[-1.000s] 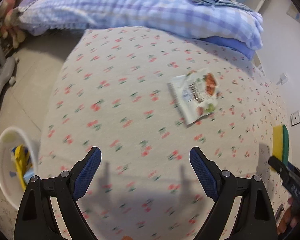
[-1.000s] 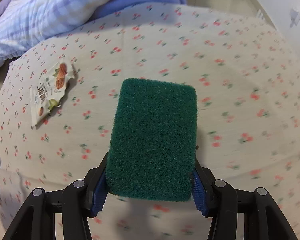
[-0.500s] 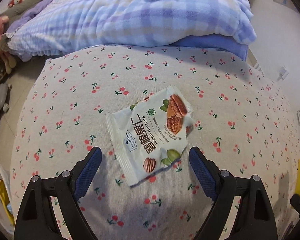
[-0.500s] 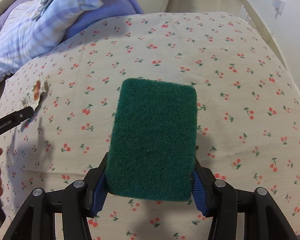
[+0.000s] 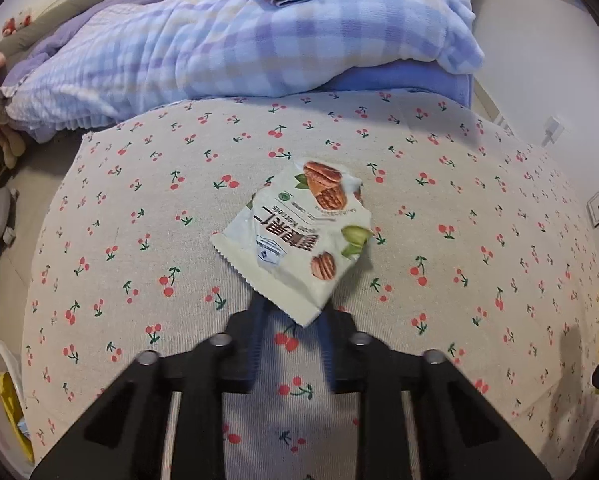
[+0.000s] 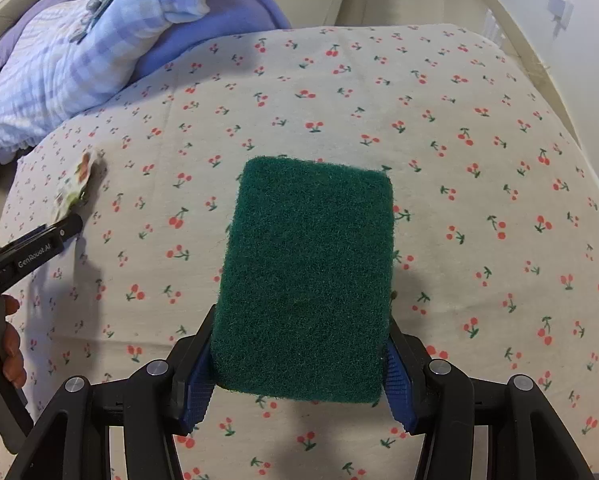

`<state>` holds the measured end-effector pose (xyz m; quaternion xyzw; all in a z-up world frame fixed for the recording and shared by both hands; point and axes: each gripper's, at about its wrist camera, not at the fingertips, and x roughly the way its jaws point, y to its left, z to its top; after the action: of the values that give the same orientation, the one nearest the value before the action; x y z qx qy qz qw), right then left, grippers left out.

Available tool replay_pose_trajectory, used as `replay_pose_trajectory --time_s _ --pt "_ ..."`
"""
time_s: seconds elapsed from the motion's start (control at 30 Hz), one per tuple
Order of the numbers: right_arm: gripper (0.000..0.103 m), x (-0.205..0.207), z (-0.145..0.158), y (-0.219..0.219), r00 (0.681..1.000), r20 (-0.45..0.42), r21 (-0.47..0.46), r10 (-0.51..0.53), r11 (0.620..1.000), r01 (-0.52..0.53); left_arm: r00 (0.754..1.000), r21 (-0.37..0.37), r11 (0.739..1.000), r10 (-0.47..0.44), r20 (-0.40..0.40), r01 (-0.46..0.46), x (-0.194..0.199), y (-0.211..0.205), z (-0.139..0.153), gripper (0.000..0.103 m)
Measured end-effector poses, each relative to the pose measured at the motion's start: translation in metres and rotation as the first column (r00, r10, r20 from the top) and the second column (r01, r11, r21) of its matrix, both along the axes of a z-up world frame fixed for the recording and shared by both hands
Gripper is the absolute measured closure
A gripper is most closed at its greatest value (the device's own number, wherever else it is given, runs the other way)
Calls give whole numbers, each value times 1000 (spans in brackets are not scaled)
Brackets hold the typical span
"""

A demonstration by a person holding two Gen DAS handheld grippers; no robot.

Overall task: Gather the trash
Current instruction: 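Grasp the nut snack pouch with the left gripper while the right holds the sponge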

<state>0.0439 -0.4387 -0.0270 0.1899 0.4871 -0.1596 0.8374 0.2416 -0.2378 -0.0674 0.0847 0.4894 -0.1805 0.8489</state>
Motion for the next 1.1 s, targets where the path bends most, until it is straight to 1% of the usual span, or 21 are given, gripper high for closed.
replay_pose_trajectory --time_s 0.03,0.1,0.17,0.33,0.37,0.43,0.47,0.53,0.57,0.6,0.63,0.67,0.77,0.87,0.97,1.0,1.07,1.1 --pt "42 0 1 0 1000 1 -1 1 1000 -1 1000 -3 1000 -3 -3 3 -1 2 1 86" --pt "42 0 4 2 1000 8 -5 0 1000 0 1000 -10 1000 -6 1 6 -3 6 4 96" --pt "42 1 6 2 1000 17 2 -2 1000 2 1000 -13 1000 -9 10 9 -6 11 8 100" --pt "42 2 11 7 999 33 10 1 1000 -2 999 -5 999 -41 13 41 -13 17 16 100" --pt "42 2 12 7 999 35 12 2 1000 -2 999 -7 999 -53 1 53 -15 18 17 98" --pt "42 1 13 8 999 39 16 3 1000 -3 997 -4 998 -69 -47 69 -14 16 16 98" --pt "42 1 14 9 999 42 18 3 1000 -4 996 -1 997 -71 -56 71 -13 16 15 94" --pt "42 1 15 9 999 44 21 8 1000 -9 995 8 997 -79 -54 79 -11 12 13 70" --pt "42 1 15 10 999 45 23 9 1000 -10 996 19 997 -74 -41 75 -9 10 12 39" --pt "42 1 15 10 999 46 25 9 1000 -10 998 28 997 -66 -23 67 -7 9 12 23" --pt "42 1 15 10 999 46 27 9 1000 -10 999 33 998 -53 10 52 -5 7 12 22" --pt "42 1 15 10 999 47 28 8 1000 -10 999 28 999 -43 21 43 0 4 11 22" --pt "42 4 13 9 999 41 25 12 1000 -13 1000 32 999 -10 -9 10 17 -5 3 22" --pt "42 7 10 6 999 30 19 16 1000 -17 1000 37 999 18 0 -18 32 -13 1 22" --pt "42 9 6 2 1000 18 20 12 1000 -12 999 14 999 34 0 -34 43 -17 -2 23" --pt "42 9 5 1 1000 15 19 10 1000 -10 999 9 999 44 6 -45 44 -17 -3 32" --pt "42 10 3 0 1000 10 18 9 1000 -9 998 15 998 58 23 -58 43 -16 -6 42" --pt "42 10 2 -1 1000 8 18 9 1000 -9 998 11 998 59 33 -59 42 -16 -7 49"
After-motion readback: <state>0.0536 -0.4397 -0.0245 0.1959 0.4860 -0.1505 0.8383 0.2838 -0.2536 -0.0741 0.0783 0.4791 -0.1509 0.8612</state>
